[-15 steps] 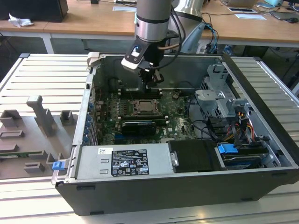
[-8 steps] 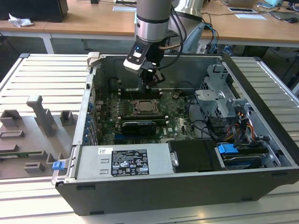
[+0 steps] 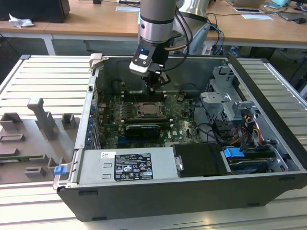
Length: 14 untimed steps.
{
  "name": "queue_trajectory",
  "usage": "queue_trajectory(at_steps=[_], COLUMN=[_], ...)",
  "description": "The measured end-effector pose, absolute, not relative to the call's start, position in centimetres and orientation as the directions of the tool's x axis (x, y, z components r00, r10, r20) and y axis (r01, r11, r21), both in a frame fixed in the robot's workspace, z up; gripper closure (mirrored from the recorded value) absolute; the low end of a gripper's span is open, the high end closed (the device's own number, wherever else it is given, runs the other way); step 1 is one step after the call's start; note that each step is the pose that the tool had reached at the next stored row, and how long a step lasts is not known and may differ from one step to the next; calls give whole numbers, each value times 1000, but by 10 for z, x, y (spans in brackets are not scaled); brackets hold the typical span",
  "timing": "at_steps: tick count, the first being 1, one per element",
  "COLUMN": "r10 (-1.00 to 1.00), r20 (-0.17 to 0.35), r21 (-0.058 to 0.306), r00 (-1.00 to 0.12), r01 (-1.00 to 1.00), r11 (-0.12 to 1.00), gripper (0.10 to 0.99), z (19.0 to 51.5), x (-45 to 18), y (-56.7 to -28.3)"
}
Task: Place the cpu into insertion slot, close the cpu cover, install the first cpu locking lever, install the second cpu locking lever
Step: 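Install the first cpu locking lever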
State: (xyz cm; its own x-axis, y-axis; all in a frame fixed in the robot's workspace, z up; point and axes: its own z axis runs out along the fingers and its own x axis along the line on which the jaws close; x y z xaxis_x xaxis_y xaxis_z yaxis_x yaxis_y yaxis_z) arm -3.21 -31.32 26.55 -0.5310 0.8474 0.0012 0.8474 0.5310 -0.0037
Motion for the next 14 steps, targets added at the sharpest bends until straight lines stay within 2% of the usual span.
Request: queue_trajectory(at_steps=[14], r10=[811], r20=[1], r21=[-4], r00=[-586], r01=[811], r11=[586], gripper=[980], z=[266], x=[-32], y=[-313])
